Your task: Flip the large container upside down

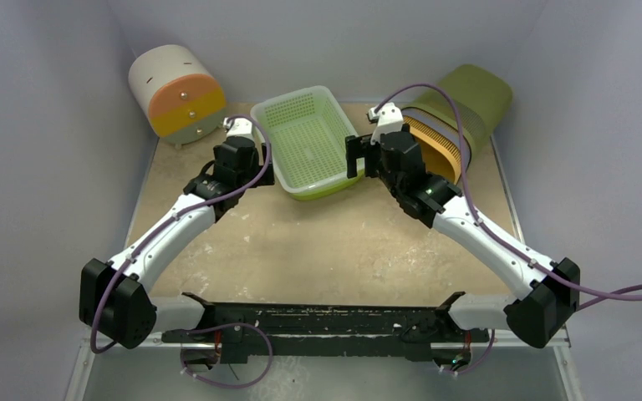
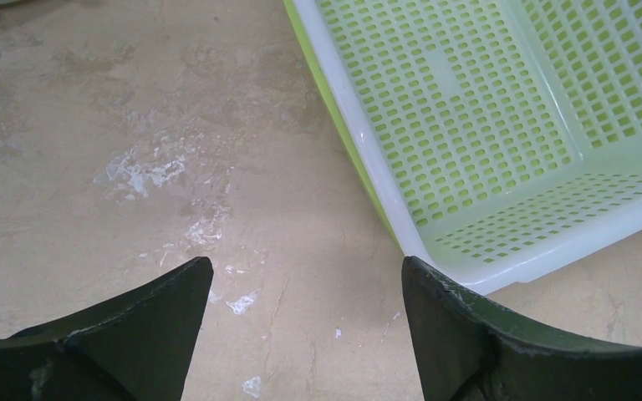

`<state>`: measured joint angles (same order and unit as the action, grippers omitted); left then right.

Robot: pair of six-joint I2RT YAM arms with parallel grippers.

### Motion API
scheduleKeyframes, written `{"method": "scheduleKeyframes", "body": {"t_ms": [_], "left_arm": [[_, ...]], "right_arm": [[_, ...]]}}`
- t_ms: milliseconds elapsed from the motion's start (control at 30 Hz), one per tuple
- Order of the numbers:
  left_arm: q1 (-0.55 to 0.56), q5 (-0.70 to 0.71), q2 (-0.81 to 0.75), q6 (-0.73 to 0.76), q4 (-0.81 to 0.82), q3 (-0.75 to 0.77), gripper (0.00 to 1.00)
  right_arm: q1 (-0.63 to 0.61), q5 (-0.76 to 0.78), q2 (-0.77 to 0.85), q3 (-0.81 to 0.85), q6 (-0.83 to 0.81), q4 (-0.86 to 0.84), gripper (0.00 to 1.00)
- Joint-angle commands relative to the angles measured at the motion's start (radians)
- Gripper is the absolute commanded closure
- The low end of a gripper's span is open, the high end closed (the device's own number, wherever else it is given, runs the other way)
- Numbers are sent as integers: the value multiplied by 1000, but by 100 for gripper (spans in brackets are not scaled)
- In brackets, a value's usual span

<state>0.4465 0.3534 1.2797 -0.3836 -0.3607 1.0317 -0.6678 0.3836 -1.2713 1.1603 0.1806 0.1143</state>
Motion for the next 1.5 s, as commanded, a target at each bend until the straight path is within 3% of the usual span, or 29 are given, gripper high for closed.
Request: {"method": "scheduleKeyframes", "body": {"t_ms": [0,133,467,733,1100,1467], "left_arm": [[5,22,-41,-10,30,-10,19],[4,22,-53,-6,25,-15,19],[4,6,-84,-32,46,-54,19],[6,-19,-107,-78,78,-111,19],[5,-102,-94,-204,226,-182,19],[4,4,133,-374,292,-62,18]], "right_arm": [[-4,-13,104,-53,-14,-60,0],[-4,51,163,-107,-51,-115,0],[24,476,67,90,-202,51,14],[189,333,65,62,-200,50,44],[221,274,10,29,-172,32,44],[222,194,39,-16,-122,11,41]]}}
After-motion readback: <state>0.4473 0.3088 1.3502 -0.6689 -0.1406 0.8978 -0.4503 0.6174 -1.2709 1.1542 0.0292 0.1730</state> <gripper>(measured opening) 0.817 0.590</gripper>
